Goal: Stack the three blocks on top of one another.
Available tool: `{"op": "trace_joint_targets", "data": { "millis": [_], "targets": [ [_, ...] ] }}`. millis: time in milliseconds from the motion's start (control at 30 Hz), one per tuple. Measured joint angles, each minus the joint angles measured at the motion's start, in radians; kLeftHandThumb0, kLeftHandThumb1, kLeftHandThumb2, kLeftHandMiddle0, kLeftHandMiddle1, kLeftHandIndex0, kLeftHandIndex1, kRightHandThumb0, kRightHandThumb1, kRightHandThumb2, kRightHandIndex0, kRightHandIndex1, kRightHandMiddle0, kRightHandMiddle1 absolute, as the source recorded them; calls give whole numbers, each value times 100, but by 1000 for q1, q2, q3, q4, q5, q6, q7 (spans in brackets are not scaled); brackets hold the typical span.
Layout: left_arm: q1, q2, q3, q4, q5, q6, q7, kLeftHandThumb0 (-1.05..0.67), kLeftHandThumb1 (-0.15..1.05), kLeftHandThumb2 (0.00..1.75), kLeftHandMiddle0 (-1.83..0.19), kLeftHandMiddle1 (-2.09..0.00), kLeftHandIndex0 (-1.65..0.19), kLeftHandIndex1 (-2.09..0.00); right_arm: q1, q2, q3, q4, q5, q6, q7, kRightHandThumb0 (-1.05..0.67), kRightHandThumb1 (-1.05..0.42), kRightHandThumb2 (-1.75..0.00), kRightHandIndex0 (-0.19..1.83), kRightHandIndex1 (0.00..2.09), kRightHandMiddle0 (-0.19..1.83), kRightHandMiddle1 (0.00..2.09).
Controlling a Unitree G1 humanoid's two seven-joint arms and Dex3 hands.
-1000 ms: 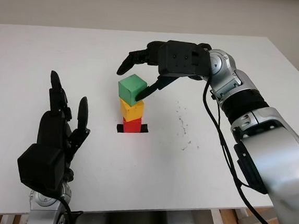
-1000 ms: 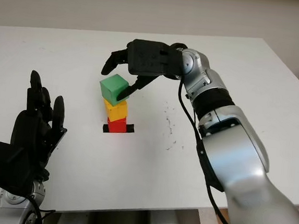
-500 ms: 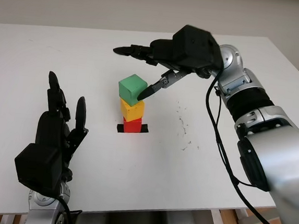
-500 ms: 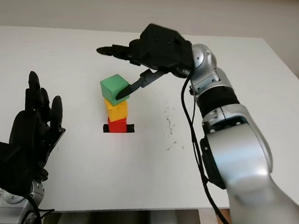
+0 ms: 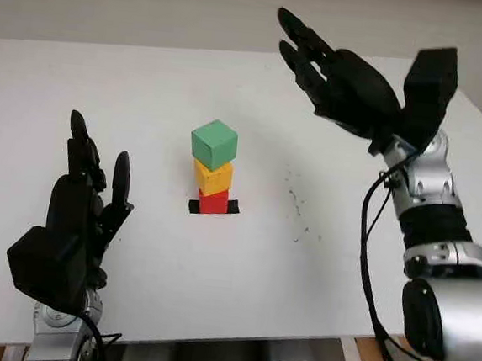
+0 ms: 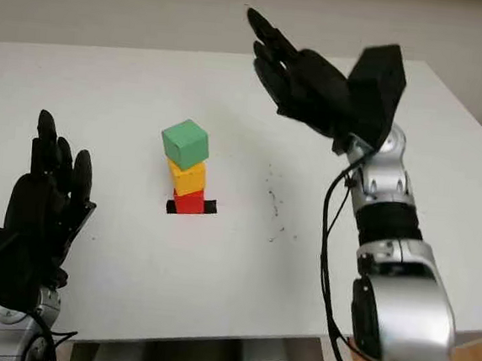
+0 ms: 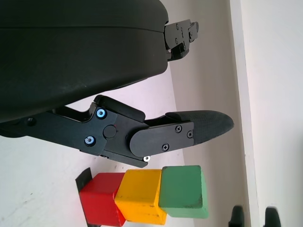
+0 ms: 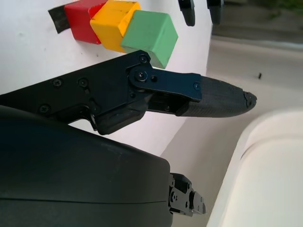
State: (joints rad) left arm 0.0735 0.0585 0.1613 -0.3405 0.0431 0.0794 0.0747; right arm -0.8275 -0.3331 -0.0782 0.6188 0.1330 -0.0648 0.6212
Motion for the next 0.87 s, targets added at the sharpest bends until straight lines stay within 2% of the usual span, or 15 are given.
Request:
{"op": "trace_joint_targets", "data": {
  "millis": [167, 500, 667, 867],
  "targets": [
    [-40, 22, 14, 45, -8, -1, -5, -66, 105, 55, 18, -5, 19, 0, 124, 36, -6, -122, 22, 19, -76, -87, -105, -74, -19, 0, -19, 0],
    [-118, 74, 53, 163, -49, -29, -36, -64, 105, 54, 19, -3, 19, 0, 248, 110, -10, -184, 20, 41, -265, -85, -105, -76, -19, 0, -19, 0],
    [-148, 98, 59, 189, -63, -30, -56, -65, 105, 54, 19, -3, 19, 0, 308, 161, -11, -249, 20, 75, -360, -82, -105, -76, -19, 0, -19, 0],
    [-157, 110, 59, 203, -78, -35, -74, -64, 105, 55, 19, -2, 19, 0, 366, 218, 7, -289, 20, 77, -400, -81, -105, -77, -19, 0, -19, 0]
  ]
}}
